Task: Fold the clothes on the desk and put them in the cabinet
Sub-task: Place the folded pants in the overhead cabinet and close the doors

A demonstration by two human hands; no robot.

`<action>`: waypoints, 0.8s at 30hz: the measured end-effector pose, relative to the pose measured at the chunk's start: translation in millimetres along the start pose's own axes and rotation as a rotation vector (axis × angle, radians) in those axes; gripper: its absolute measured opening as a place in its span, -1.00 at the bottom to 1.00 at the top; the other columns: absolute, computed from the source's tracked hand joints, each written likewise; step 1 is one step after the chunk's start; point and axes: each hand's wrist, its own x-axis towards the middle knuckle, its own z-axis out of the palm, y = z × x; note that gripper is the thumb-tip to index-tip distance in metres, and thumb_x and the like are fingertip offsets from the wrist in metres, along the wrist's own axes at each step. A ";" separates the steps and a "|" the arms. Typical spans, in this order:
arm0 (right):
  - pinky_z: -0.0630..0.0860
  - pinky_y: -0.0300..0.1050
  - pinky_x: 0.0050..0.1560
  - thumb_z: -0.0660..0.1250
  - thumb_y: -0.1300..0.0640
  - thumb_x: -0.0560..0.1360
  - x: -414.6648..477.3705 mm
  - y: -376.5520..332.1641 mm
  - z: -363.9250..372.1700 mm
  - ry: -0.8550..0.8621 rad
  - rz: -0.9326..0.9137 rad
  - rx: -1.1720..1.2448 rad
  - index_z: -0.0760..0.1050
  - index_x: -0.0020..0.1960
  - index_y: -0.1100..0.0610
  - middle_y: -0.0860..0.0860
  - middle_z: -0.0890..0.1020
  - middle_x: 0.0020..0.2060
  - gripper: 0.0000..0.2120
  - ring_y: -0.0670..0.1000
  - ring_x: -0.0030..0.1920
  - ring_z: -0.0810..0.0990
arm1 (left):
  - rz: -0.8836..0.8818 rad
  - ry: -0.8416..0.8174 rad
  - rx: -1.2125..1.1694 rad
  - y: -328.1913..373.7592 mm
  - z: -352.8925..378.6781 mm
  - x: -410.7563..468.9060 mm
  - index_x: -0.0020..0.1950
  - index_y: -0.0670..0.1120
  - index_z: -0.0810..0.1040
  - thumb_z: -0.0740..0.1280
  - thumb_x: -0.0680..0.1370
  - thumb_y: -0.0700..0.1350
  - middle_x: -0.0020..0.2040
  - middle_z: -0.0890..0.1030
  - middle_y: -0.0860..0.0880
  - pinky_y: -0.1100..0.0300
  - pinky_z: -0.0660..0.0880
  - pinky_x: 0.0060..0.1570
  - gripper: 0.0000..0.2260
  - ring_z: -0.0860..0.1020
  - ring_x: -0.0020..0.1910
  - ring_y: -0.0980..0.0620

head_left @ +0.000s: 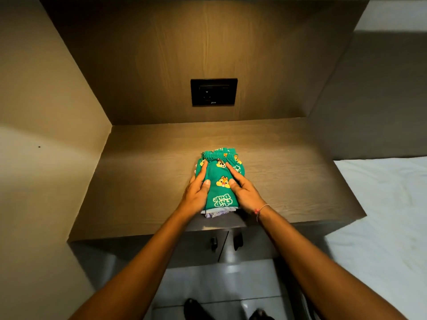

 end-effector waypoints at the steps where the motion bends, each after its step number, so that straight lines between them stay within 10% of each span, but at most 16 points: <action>1: 0.60 -0.09 0.09 0.08 0.32 0.64 -8.1 -2.2 1.0 -0.003 -0.009 0.011 0.18 0.50 -0.03 0.20 0.36 0.42 -0.51 0.14 0.22 0.52 | 0.008 -0.006 -0.024 5.5 1.4 -8.2 0.56 0.09 0.08 0.10 0.67 -0.21 0.40 0.35 -0.13 0.03 0.63 0.00 -0.51 0.58 0.14 -0.09; 24: 0.57 0.00 0.18 0.12 0.26 0.62 -261.7 -316.7 -91.3 0.022 -0.968 -0.089 0.33 0.45 -0.07 0.03 0.49 0.37 -0.54 0.10 0.28 0.56 | 1.014 -0.044 -0.053 362.1 97.8 -145.2 0.44 0.39 0.22 0.14 0.66 -0.10 0.41 0.32 0.12 0.10 0.55 0.17 -0.54 0.49 0.30 0.14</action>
